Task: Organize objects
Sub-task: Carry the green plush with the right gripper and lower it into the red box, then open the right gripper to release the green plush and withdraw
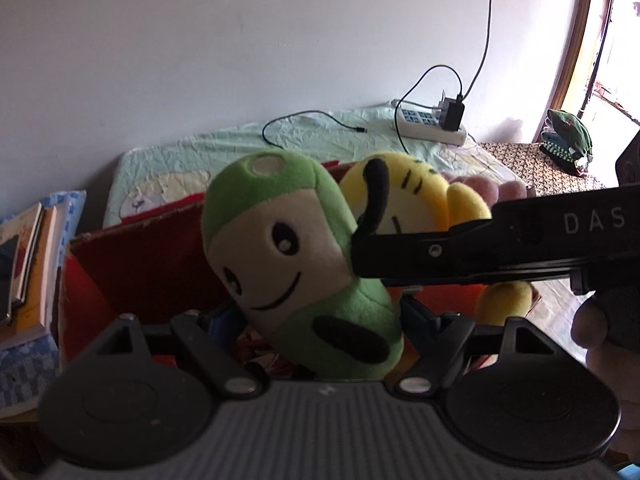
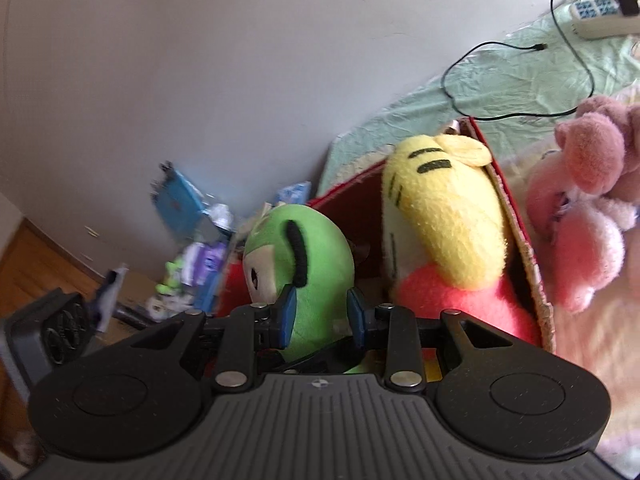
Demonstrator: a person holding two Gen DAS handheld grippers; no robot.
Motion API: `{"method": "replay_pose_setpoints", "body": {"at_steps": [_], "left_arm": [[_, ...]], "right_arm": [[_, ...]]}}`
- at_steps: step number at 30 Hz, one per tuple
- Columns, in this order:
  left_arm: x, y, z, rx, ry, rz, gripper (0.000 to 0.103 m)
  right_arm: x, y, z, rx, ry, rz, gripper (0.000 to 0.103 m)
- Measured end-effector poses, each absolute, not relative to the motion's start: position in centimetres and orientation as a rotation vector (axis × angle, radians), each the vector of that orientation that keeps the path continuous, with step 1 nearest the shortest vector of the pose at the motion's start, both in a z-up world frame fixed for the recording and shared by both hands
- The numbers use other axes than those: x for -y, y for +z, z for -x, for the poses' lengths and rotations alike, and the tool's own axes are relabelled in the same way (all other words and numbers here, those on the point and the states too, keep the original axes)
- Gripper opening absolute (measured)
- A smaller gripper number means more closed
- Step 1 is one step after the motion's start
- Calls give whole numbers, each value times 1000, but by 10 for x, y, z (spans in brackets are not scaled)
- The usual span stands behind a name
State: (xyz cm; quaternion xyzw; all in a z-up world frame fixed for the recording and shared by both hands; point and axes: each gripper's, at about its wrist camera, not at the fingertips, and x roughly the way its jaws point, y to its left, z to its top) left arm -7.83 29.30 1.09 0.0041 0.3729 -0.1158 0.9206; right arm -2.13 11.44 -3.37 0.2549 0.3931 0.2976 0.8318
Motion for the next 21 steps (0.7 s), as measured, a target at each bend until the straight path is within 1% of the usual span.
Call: {"method": "replay_pose_setpoints", "body": {"at_steps": [5, 8, 9, 15, 21], "left_arm": [[-299, 4, 78, -778, -254, 8, 78], [-297, 1, 75, -783, -273, 9, 82], [-294, 0, 75, -778, -269, -5, 85], [-284, -7, 75, -783, -269, -65, 88], [-290, -6, 74, -796, -233, -42, 88]], "right_arm": [[-116, -43, 12, -873, 616, -539, 31], [-117, -45, 10, -877, 607, -525, 31], [-116, -45, 10, -881, 605, -529, 30], [-115, -47, 6, -889, 594, -542, 29], [-112, -47, 7, -881, 602, -549, 29]]}}
